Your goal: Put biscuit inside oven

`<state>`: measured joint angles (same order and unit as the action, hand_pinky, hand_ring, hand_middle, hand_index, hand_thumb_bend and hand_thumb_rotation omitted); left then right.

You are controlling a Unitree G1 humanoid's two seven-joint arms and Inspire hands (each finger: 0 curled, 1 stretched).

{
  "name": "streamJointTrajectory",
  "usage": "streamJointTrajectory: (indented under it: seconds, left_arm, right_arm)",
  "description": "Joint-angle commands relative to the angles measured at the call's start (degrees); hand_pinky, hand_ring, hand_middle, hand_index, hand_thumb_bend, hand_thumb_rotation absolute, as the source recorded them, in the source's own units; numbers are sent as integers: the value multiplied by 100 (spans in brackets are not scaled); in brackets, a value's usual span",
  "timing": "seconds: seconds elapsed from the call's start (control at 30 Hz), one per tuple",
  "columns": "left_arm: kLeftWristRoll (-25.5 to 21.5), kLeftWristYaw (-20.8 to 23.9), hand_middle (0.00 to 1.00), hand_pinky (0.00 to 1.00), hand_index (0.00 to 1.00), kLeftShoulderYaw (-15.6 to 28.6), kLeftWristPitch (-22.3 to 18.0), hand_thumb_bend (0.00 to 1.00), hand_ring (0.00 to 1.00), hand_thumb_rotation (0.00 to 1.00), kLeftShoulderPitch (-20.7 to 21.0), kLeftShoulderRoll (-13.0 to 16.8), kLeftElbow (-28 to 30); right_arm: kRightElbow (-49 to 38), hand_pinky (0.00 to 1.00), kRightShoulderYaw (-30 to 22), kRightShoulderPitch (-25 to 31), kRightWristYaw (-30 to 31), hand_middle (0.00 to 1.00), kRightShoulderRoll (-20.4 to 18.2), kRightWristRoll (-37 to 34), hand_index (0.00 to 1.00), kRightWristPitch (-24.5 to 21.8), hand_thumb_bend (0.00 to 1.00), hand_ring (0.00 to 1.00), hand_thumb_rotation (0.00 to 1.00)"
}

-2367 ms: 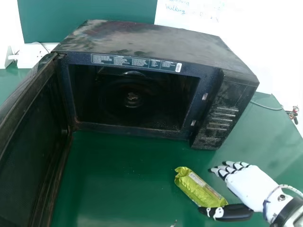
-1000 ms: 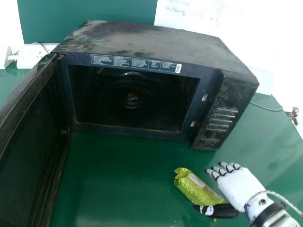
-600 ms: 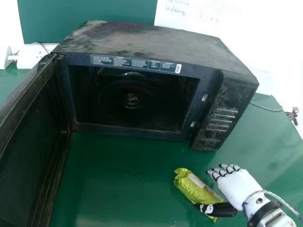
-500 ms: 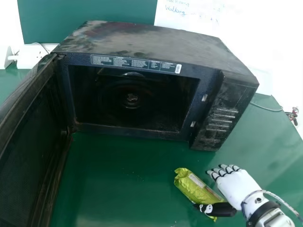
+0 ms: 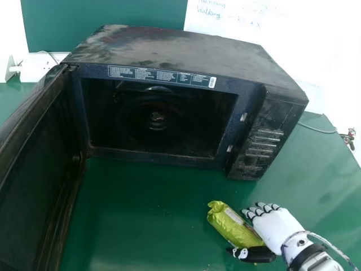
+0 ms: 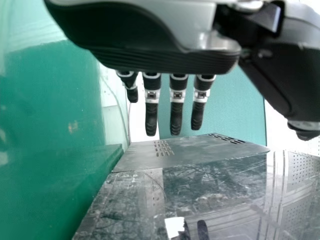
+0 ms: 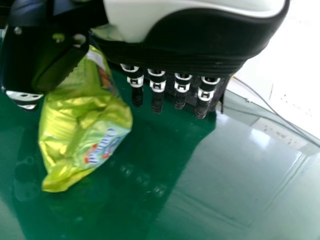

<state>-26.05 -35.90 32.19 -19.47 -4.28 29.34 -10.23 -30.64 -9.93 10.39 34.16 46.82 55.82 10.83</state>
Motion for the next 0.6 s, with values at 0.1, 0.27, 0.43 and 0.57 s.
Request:
streamJointTrajectory:
  seconds: [0.1, 0.27, 0.43, 0.57]
  left_arm:
    - [-33, 20, 84, 81, 86, -13, 26, 97, 79, 71, -119, -58, 97]
    - [-13, 46, 83, 78, 84, -8, 0, 93, 77, 68, -119, -77, 79]
    - [2, 40, 82, 73, 82, 3, -89, 87, 76, 64, -110, -102, 61]
    - [-8, 121, 81, 73, 82, 20, -106, 88, 75, 63, -127, -175, 159]
  right_arm:
    - [152, 95, 122, 100, -225, 98, -60, -58, 100, 1, 93, 100, 100]
    - [249, 95, 221, 121, -504, 98, -178, -39, 100, -25, 93, 100, 99]
    - [290, 93, 301, 102, -662, 97, -321, -108, 100, -59, 92, 100, 98]
    - [350, 93, 302, 127, -784, 97, -307, -118, 100, -47, 89, 99, 85]
